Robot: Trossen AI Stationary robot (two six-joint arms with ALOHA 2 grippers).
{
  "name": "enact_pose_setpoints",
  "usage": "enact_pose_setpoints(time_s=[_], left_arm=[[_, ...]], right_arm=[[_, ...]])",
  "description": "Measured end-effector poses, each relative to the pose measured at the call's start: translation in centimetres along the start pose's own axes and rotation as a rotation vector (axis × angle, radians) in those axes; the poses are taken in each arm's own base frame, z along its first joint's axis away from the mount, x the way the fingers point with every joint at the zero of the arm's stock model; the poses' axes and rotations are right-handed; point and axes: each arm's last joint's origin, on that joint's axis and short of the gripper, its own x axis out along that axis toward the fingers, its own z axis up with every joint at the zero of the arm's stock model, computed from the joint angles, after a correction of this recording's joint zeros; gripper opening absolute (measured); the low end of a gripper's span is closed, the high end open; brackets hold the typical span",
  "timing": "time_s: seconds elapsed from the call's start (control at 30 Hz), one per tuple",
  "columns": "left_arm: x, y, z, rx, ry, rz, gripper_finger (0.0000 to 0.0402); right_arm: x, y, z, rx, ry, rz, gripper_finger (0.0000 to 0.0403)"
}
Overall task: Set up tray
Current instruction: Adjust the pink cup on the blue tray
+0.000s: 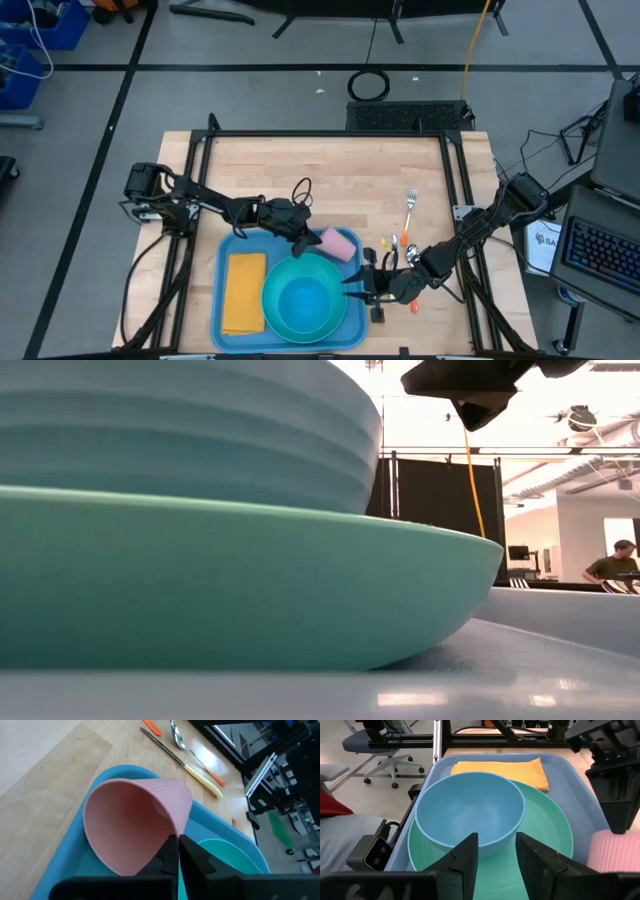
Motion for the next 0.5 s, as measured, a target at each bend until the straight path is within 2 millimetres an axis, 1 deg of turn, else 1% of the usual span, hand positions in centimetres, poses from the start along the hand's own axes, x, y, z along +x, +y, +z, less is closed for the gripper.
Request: enact_pose_setpoints(time_s=[0.23,0.4,0.5], left_arm=[[0.0,-0.1,0.3,0.036,-0.009,-0.045,0.0003],[0.1,-0.3,0.9,0.047,0.04,-0.073,0.0002],[0.1,-0.5,1.5,0.07,0.089,-0.062,0.0001]], right_arm=[[0.0,0.0,0.0,0.0,0.0,0.0,0.0121],[0.0,0.0,0.0,0.0,0.002,-0.001,0.0121],[0.0,0.0,0.0,0.0,0.003,0.0,0.0121]])
